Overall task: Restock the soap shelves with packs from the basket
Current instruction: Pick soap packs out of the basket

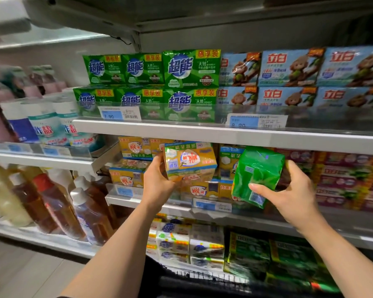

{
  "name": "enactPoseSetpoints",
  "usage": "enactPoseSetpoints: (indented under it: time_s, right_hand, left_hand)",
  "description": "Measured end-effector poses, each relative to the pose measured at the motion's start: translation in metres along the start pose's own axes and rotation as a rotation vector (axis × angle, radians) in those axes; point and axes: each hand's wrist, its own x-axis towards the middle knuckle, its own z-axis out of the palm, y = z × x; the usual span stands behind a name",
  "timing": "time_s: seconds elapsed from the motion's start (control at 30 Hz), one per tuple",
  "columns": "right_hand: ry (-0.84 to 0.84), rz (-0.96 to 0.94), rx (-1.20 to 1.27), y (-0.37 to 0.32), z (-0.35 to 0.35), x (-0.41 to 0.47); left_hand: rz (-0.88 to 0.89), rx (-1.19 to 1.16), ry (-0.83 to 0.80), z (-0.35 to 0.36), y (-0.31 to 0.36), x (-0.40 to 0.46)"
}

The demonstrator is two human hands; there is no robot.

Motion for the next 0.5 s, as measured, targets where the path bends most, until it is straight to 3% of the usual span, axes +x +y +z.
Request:
enactPoseSetpoints:
  time_s: [0.27, 0.5]
  right_hand:
    - [-0.003, 0.004, 0.006, -0.001, -0.002, 0.001]
    - [-0.018, -0.008, -0.009, -0.003, 0.002, 0.001]
  left_hand:
    - [-0.035, -0.054, 0.108, 0.000, -0.005, 0.003]
    - [0.002, -0.146, -0.187, -0.002, 0.025, -0.009]
